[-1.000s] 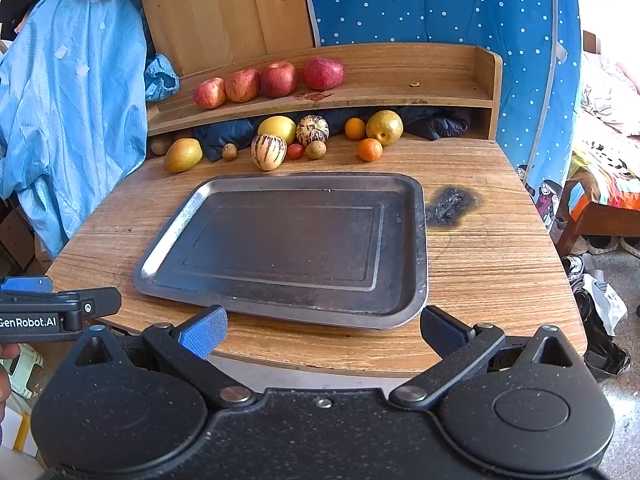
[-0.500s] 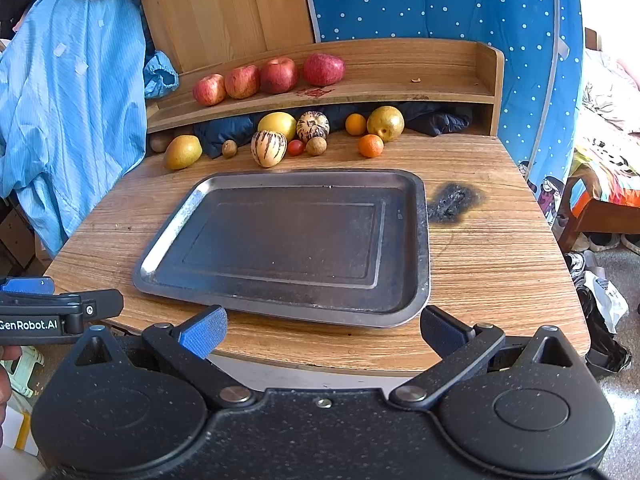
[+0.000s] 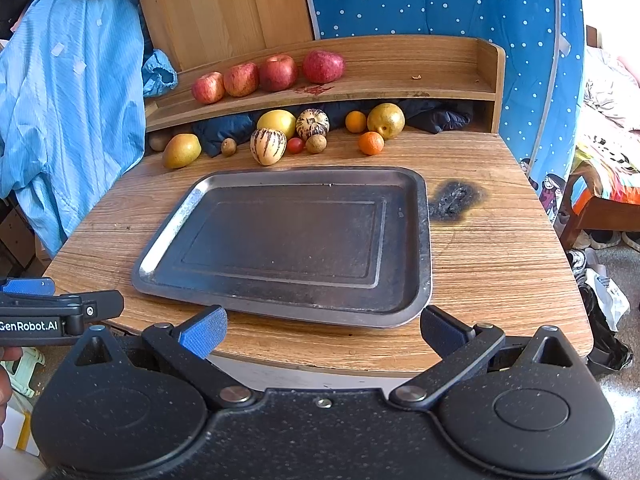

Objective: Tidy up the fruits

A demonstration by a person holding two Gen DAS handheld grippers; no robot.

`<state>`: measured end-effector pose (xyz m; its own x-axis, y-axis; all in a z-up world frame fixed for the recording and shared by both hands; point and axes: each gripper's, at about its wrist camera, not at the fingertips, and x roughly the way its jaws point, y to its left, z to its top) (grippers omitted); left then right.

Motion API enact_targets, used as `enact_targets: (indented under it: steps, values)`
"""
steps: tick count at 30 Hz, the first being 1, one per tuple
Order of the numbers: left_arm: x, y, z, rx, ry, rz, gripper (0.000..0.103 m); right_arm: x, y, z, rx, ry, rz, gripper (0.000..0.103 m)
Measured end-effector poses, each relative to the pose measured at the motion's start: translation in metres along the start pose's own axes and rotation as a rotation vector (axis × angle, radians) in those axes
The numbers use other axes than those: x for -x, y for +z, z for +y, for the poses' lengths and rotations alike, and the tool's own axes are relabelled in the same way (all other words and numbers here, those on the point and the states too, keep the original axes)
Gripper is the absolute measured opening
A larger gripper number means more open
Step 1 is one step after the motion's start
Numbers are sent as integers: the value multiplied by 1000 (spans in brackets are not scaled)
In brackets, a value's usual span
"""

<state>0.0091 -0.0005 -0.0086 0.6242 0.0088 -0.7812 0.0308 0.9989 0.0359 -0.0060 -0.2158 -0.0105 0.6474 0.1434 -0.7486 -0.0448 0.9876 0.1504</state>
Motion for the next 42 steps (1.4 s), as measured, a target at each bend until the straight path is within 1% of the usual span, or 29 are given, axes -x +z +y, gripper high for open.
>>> enact_targets:
  steps: [21, 29, 35, 38, 41, 42]
  values:
    - [-7, 4, 3, 3, 1, 21, 102, -4, 1, 1, -1, 2, 8, 102]
    - [-18, 11, 14, 43, -38, 54, 102, -9, 10, 5, -1, 1, 2, 102]
    - [-38, 30, 35, 107, -55, 76, 102, -21, 25, 14, 5, 2, -9, 102]
    - [-56, 46, 50, 135, -68, 89, 102, -33, 36, 22, 16, 1, -16, 102]
    - [-75, 69, 68, 151, -82, 102, 102, -48, 52, 35, 22, -12, -23, 102]
    - [-80, 76, 72, 155, -86, 93, 102, -53, 57, 41, 29, -11, -34, 102]
